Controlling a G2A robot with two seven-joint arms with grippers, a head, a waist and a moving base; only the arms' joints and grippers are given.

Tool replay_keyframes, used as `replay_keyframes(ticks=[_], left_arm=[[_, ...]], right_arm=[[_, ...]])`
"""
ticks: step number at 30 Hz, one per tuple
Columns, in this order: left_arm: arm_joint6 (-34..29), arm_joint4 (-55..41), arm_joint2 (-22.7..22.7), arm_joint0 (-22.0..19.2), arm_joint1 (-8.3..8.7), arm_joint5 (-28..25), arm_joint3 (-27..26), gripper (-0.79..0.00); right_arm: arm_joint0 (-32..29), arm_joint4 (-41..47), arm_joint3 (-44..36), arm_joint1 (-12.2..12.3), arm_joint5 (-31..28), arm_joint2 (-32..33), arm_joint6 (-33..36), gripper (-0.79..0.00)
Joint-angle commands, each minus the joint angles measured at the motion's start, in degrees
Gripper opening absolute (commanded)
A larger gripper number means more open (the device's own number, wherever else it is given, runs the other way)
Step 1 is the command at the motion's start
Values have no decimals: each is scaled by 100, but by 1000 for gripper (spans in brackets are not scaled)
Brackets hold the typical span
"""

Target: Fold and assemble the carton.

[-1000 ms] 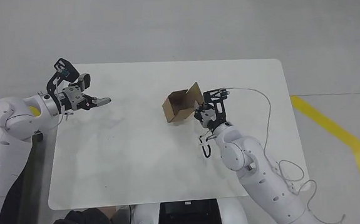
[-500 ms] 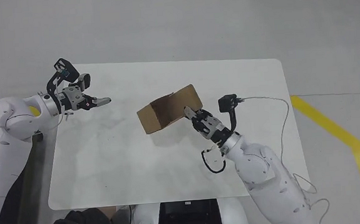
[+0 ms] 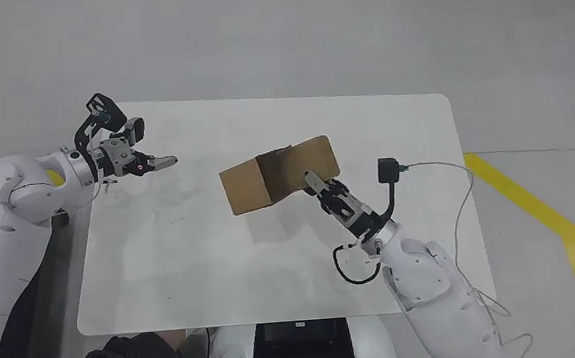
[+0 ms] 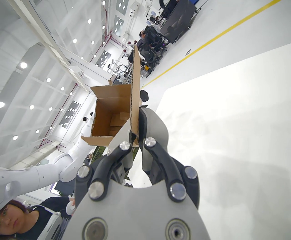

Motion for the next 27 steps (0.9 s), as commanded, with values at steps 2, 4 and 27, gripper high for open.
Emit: replay_keyframes(ticks=[2,4,27], left_arm=[[0,0,0,0,0,0,0,0],[0,0,0,0,0,0,0,0],[-505,-409,720,-102,-248,326,-746,0]], right_arm=[[0,1,0,0,0,0,0,-785],[0,1,0,0,0,0,0,-785],[-319,2398,302,-63,329,7,-147,-785]])
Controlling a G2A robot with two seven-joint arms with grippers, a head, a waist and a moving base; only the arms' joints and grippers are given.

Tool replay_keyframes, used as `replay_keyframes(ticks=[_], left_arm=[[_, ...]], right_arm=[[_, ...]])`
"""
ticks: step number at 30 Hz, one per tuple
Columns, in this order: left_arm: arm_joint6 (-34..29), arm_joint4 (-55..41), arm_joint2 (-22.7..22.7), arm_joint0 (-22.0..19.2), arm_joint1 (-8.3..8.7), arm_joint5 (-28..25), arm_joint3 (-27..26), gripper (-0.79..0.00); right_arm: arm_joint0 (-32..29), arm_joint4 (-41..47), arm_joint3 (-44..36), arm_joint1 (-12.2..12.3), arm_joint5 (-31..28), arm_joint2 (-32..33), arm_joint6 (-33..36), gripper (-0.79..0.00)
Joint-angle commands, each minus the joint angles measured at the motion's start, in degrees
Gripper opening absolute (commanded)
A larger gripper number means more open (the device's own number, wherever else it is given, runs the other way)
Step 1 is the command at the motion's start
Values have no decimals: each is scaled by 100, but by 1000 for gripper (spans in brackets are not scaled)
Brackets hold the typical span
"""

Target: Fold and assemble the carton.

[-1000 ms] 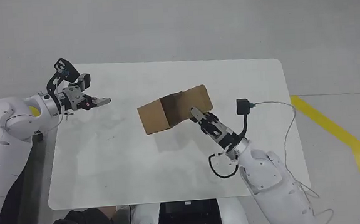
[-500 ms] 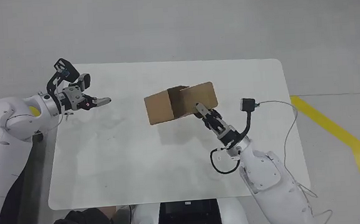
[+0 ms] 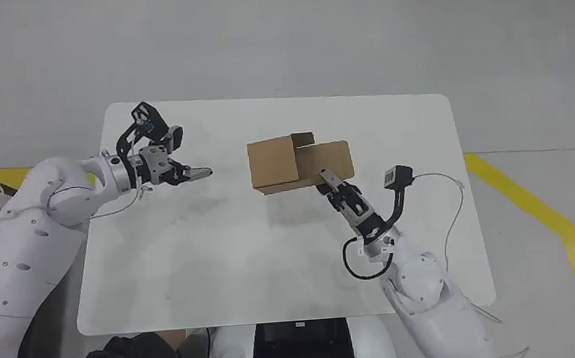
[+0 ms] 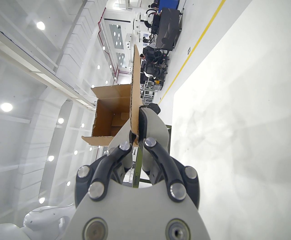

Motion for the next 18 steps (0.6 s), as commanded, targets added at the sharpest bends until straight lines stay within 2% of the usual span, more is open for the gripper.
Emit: replay_keyframes(ticks=[1,11,14,18], left_arm=[[-275,-196,120,-92,-27,-82,-5,0],[-911,-368,390,-291,-89,-477,-34,0],[-795,-467,311,-303,-78,-848,-68,0],[-795,-467,311,-303,-78,-848,-68,0]], right_arm=[[-81,-10,-72,3,1,-17,-26,-785],[-143,92,-111,1,18,-101,-5,-785],[-143,92,-111,1,18,-101,-5,-785],[-143,92,-111,1,18,-101,-5,-785]])
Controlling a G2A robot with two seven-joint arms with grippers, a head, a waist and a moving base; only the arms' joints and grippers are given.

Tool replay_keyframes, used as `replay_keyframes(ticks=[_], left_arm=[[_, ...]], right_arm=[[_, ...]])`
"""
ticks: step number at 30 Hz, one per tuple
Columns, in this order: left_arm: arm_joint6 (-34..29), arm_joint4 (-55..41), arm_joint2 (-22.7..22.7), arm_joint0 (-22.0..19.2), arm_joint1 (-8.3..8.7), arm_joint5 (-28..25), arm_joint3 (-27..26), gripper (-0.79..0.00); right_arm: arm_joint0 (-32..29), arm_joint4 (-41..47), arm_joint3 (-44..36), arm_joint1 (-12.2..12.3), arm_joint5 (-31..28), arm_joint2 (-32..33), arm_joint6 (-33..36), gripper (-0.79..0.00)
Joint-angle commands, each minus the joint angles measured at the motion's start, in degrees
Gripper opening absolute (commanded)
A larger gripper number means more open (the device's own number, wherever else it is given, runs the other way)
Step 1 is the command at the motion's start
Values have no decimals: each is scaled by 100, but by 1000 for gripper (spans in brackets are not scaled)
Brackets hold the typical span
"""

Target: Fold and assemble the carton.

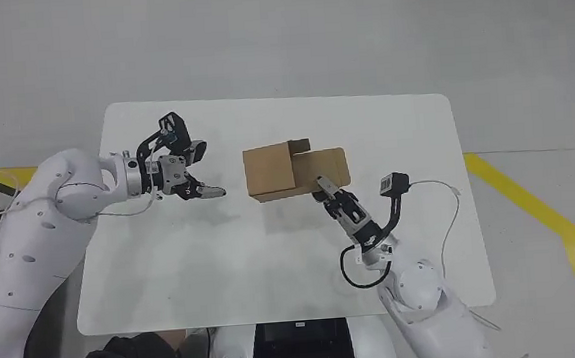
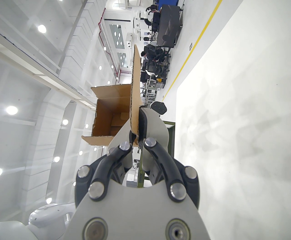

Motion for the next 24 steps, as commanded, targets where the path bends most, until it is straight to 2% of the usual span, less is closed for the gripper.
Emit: replay_keyframes(ticks=[1,6,9,13,18,24], left_arm=[[-5,2,2,0,0,10,1,0],[-5,2,2,0,0,10,1,0],[252,78,-19,78,-18,88,-80,0],[1032,349,-87,107,-65,-550,-22,0],[1964,1056,107,115,-99,-558,-202,0],[2946,1708,463,61,-11,-558,-208,0]], right_arm=[[0,0,0,0,0,0,0,-785],[-4,17,-2,-1,41,10,-51,-785],[17,132,3,-16,163,-34,-141,-785],[37,195,76,-37,353,-137,-234,-785],[7,405,69,-52,549,-157,-343,-785],[-93,615,7,-51,709,-138,-363,-785]])
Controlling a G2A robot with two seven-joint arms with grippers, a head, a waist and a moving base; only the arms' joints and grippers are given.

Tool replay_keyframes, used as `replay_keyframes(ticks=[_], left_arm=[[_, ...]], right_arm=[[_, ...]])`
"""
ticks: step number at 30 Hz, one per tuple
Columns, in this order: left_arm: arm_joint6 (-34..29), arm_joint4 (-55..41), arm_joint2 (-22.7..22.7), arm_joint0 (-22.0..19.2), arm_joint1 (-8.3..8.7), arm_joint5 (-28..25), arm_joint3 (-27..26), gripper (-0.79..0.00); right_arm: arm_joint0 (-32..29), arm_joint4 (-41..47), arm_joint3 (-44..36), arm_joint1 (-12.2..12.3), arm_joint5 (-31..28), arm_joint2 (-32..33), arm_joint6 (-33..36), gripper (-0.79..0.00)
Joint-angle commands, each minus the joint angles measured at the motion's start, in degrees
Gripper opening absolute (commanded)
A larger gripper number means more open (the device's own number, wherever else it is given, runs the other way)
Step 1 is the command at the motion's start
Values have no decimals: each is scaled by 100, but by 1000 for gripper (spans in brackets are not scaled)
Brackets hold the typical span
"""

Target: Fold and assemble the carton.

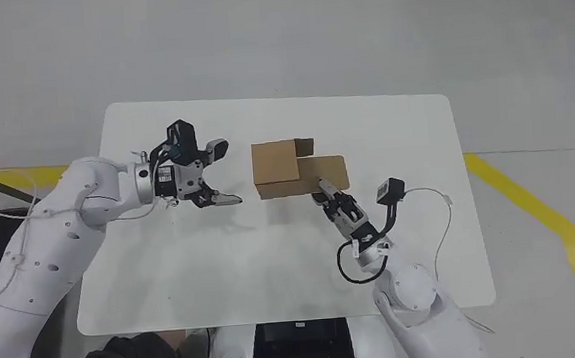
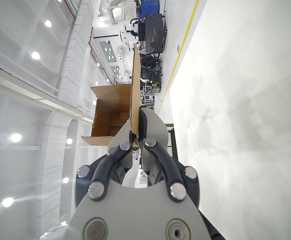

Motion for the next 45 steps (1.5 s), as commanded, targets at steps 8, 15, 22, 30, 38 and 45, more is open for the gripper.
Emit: replay_keyframes(ticks=[8,15,22,30,38,45], left_arm=[[816,250,549,-177,128,0,110,0],[816,250,549,-177,128,0,110,0],[772,88,535,-85,78,248,3,0],[251,-311,771,-271,-61,81,150,0],[-169,-931,978,-463,-173,0,294,0],[-250,-1289,1004,-492,-172,0,230,0]], right_arm=[[-60,181,-35,-14,-120,-117,99,-785],[-60,181,-35,-14,-120,-117,99,-785],[20,251,22,-44,-131,-235,21,-785],[64,347,135,-76,-317,-331,-46,-785],[77,299,153,-88,-382,-432,33,-785],[130,173,227,-103,-376,-488,-48,-785]])
